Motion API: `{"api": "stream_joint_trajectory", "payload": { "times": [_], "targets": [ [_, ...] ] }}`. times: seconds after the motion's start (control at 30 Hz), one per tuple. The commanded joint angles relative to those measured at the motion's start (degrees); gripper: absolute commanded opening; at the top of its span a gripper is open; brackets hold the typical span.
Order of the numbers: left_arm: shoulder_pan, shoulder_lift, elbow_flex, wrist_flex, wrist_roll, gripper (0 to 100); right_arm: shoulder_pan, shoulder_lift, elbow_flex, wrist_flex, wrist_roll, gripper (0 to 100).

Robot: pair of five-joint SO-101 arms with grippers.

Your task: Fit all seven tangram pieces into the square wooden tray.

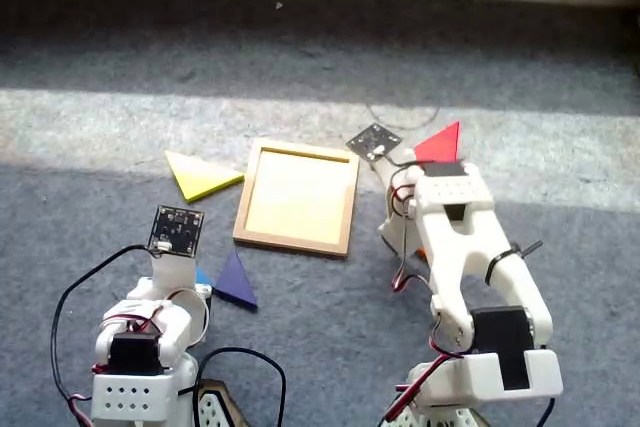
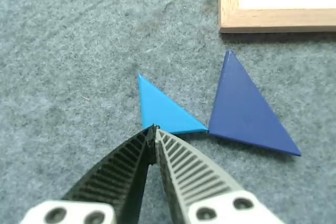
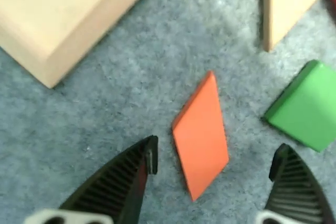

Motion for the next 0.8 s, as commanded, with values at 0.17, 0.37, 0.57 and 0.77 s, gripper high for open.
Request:
{"api": "stream_joint_trajectory", "payload": {
  "times": [0.17,0.37,0.57,0.77],
  "targets": [
    [0.75,-2.33,1.10,0.35,-0.18,1,0.92,-2.68,5.23,-7.96,0.70,28.7],
    [0.75,-2.33,1.10,0.35,-0.18,1,0.84,-2.68,6.99,-9.89,0.70,13.6],
    [0.75,-2.33,1.10,0.35,-0.18,1,1.01,-3.30,6.73,-9.71,0.70,7.2],
    [0.75,-2.33,1.10,0.35,-0.18,1,0.75,-4.35,1.71,-0.57,0.44,3.4]
  ]
}}
